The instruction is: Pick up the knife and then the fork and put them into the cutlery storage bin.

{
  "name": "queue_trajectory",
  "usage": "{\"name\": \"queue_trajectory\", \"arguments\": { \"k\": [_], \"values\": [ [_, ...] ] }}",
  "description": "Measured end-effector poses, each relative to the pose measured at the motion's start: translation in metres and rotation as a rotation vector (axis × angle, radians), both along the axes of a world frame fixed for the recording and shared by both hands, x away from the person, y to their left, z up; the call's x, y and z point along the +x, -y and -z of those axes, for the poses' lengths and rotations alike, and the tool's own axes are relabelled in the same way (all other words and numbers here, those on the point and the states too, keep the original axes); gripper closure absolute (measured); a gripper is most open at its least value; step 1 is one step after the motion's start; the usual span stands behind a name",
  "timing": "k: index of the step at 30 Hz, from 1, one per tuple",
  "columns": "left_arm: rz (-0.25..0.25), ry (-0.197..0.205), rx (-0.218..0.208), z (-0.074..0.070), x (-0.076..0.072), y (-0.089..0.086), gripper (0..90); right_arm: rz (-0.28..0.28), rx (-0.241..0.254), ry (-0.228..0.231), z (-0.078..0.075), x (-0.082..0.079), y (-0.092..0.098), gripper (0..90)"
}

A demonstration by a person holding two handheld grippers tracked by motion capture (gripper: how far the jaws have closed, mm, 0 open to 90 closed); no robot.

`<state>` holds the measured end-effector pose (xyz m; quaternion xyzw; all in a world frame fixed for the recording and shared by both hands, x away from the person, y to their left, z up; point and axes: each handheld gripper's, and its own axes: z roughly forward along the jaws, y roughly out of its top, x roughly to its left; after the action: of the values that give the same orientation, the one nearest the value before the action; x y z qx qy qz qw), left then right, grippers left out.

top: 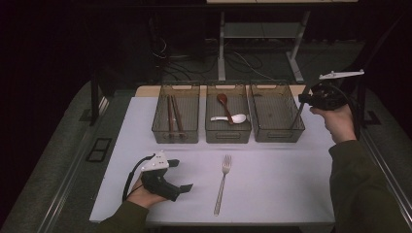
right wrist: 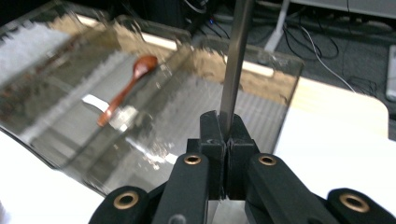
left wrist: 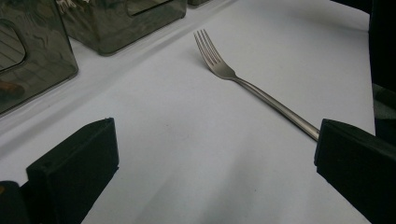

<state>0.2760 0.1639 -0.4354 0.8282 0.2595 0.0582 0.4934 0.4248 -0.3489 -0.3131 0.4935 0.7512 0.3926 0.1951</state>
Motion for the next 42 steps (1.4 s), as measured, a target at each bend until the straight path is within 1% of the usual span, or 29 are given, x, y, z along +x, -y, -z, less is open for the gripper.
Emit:
{"name": "queue_trajectory", "arguments": {
  "k": [1, 6, 8, 10, 11, 13, 17, 20, 22, 25, 28, 30, 34, 36, 38, 39, 42],
  "values": [
    [0.001, 0.000, 0.001, 0.000, 0.000, 0.000, 0.0, 0.002, -0.007, -0.017, 0.002, 0.000, 0.001, 88.6],
    [0.001, -0.003, 0.002, 0.000, 0.000, 0.001, 0.0, 0.013, -0.023, -0.058, 0.011, 0.002, 0.008, 88.6],
    [0.003, -0.005, 0.005, 0.000, 0.000, 0.000, 0.0, 0.009, -0.039, -0.073, 0.015, 0.003, 0.008, 88.6],
    [0.005, -0.006, 0.005, 0.000, 0.000, 0.001, 0.0, 0.007, -0.044, -0.087, 0.018, 0.005, 0.007, 88.6],
    [0.006, -0.006, 0.005, 0.001, 0.001, 0.001, 0.0, 0.008, -0.039, -0.080, 0.020, 0.006, 0.007, 88.6],
    [0.005, -0.005, 0.002, 0.001, 0.001, 0.001, 0.0, 0.011, -0.034, -0.079, 0.021, 0.009, 0.005, 88.6],
    [0.012, -0.011, -0.006, 0.001, 0.001, 0.002, 0.0, 0.017, -0.034, -0.064, 0.024, 0.014, -0.002, 88.6],
    [0.012, -0.012, -0.006, 0.001, 0.001, 0.001, 0.0, 0.023, -0.045, -0.046, 0.028, 0.020, -0.011, 88.5],
    [0.014, -0.010, -0.004, 0.001, 0.001, 0.001, 0.0, 0.017, -0.052, -0.035, 0.031, 0.024, -0.017, 88.2],
    [0.017, -0.010, -0.008, 0.001, 0.001, 0.001, 0.0, 0.010, -0.066, -0.032, 0.036, 0.031, -0.025, 88.1],
    [0.016, -0.013, -0.009, 0.001, 0.001, 0.001, 0.0, -0.001, -0.075, -0.041, 0.040, 0.040, -0.031, 88.0],
    [0.014, -0.013, -0.016, 0.001, 0.001, 0.001, 0.0, 0.000, -0.079, -0.050, 0.043, 0.046, -0.034, 87.9],
    [0.012, -0.013, -0.014, 0.001, 0.001, 0.001, 0.0, -0.013, -0.115, -0.087, 0.046, 0.057, -0.042, 88.0],
    [0.012, -0.017, -0.013, 0.000, 0.001, 0.001, 0.0, -0.013, -0.125, -0.099, 0.048, 0.061, -0.047, 87.7],
    [0.012, -0.016, -0.014, 0.000, 0.001, 0.000, 0.0, -0.014, -0.123, -0.109, 0.052, 0.064, -0.050, 87.5],
    [0.012, -0.015, -0.014, -0.001, 0.001, 0.000, 0.0, -0.015, -0.130, -0.109, 0.054, 0.066, -0.052, 87.5],
    [0.012, -0.015, -0.019, -0.001, 0.000, 0.000, 0.0, -0.023, -0.119, -0.117, 0.060, 0.068, -0.057, 86.9]
  ]
}}
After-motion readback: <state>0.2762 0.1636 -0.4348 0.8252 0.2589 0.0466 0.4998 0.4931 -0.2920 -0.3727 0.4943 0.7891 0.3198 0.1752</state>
